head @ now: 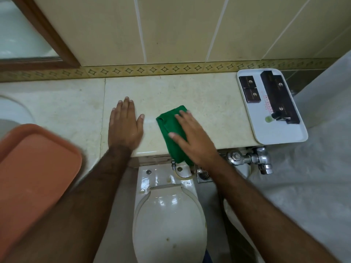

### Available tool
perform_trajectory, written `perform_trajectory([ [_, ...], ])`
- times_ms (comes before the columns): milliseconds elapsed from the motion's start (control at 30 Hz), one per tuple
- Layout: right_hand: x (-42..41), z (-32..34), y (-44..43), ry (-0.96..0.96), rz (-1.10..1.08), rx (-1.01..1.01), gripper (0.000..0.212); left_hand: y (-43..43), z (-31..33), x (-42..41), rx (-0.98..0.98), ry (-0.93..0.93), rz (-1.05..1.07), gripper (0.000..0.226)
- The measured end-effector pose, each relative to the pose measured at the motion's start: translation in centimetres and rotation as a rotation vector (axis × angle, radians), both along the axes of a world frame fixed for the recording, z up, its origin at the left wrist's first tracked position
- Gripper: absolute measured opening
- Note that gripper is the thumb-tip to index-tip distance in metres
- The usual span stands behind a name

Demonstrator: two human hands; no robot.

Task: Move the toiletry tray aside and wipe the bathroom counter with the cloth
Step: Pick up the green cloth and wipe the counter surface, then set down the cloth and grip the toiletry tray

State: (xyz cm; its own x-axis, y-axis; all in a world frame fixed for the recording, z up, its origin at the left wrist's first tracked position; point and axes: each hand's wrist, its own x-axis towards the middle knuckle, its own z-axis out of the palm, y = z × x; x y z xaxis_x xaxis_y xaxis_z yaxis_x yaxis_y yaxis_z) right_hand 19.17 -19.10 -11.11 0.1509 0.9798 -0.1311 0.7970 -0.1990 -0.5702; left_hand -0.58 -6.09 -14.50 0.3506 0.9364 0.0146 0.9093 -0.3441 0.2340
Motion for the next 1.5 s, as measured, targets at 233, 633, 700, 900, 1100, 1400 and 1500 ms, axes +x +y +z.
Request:
perform_trajectory([
  [233,3.6,1.8,-5.3,-0.123,-0.427,-0.151,0.048,-0.1,2.0,1.1,-0.07,-0.219,0.021,0.062],
  [633,2.4,3.2,-3.5,0.185,-0.473,-0.349,0.02,-1.6,6.0,5.5,-0.304,-0.329,0.098,0.023],
  [700,1.4,4.1,-2.7,0.256,-0.441,-0.32,0.02,-0.6,6.9,3.3,-0.325,-0.489,0.193,0.017],
  [900,-5.7,6.7,5.3,0.486,-0.3,-0.227,0.014,5.4,10.8,-6.6,-0.263,-0.644,0.392,0.018],
  [1100,-14.4,5.9,14.7,0.586,-0.274,-0.229,0.013,12.3,11.3,-14.4,-0.131,-0.349,0.54,0.033],
  [1400,-18.6,1.3,18.0,-0.005,-0.097,-0.125,0.029,14.0,6.6,-17.6,-0.112,0.205,0.379,0.035],
  [1500,-17.8,1.6,17.1,-0.126,-0.066,-0.047,0.046,13.7,6.8,-16.9,-0.071,0.323,0.386,0.041],
])
